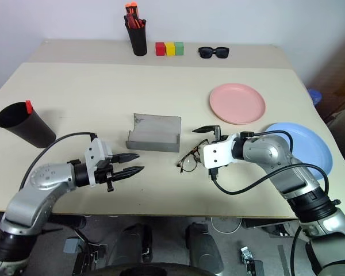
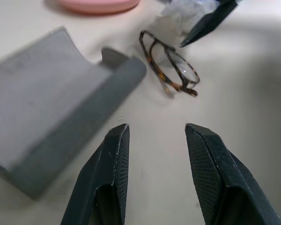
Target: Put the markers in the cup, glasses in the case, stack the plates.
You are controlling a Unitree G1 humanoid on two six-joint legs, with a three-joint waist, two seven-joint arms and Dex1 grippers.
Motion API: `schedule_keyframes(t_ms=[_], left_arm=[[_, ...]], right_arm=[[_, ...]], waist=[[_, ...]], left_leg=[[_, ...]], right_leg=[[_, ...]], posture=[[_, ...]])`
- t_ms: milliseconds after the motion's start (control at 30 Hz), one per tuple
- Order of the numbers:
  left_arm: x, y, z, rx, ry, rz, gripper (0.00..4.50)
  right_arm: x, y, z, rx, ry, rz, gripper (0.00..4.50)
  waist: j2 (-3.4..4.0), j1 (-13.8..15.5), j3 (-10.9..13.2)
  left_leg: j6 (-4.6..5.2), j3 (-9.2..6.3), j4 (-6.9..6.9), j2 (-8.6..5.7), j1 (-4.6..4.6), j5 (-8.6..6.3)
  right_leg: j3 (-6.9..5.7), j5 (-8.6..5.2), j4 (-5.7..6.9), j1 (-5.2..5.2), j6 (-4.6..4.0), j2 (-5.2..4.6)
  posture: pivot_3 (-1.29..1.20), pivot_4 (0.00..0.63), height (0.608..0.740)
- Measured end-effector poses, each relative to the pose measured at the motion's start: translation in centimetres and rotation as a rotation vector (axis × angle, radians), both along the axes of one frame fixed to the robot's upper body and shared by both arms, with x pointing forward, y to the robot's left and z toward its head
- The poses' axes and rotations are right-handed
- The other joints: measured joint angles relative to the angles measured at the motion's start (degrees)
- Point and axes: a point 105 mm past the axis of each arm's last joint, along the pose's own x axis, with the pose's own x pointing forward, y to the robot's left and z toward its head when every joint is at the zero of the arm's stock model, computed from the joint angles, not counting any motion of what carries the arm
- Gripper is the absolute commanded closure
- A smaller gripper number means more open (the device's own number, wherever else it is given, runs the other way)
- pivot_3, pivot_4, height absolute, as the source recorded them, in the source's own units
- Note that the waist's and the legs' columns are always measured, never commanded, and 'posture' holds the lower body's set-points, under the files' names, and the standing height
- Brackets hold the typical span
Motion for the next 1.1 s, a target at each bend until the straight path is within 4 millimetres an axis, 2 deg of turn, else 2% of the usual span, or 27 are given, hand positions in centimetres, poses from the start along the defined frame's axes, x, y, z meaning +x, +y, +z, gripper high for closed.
schedule_keyframes(t_ms=[333,567,600,667,867,1100], left_arm=[[-0.8,0.1,-1.2,-0.034,0.062,0.075,2.62],[-0.8,0.1,-1.0,-0.055,0.065,0.080,2.62],[-0.7,0.1,-1.0,-0.059,0.065,0.082,2.55],[-0.7,0.1,-1.0,-0.060,0.064,0.085,2.55],[-0.7,0.2,-1.1,-0.061,0.066,0.090,2.55],[-0.7,0.2,-1.1,-0.062,0.061,0.098,2.55]], right_arm=[[1.1,-1.1,-1.0,-0.125,-0.073,0.064,0.00],[1.5,-0.3,-1.6,-0.138,-0.105,0.117,0.00],[1.6,-0.3,-1.6,-0.139,-0.111,0.122,0.50],[1.6,-0.3,-1.9,-0.144,-0.109,0.126,1.22],[1.4,0.1,-2.3,-0.140,-0.105,0.143,4.38],[1.5,0.1,-2.1,-0.135,-0.113,0.139,4.45]], waist=[[0.01,0.0,0.0],[0.01,-0.1,0.0],[0.01,-0.1,0.0],[0.01,-0.1,0.0],[0.02,-0.1,0.0],[0.03,-0.1,0.0]], left_leg=[[0.00,0.05,-0.01,0.00,0.07,0.00],[0.00,0.07,-0.02,0.01,0.13,0.00],[0.00,0.07,-0.02,0.01,0.16,0.00],[0.00,0.08,-0.02,0.01,0.16,0.00],[0.00,0.08,-0.02,0.01,0.17,0.00],[0.00,0.09,-0.02,0.01,0.23,0.00]], right_leg=[[0.04,-0.01,0.01,0.02,-0.04,0.00],[0.05,-0.01,0.02,0.05,-0.04,0.00],[0.05,-0.01,0.02,0.07,-0.04,0.00],[0.05,-0.01,0.02,0.08,-0.04,0.00],[0.06,-0.01,0.02,0.08,-0.04,0.00],[0.07,-0.01,0.02,0.15,-0.05,-0.01]], posture=[[0.00,0.150,0.722],[0.00,0.150,0.722],[0.00,0.150,0.722],[0.00,0.150,0.722],[0.00,0.150,0.722],[0.00,0.150,0.722]])
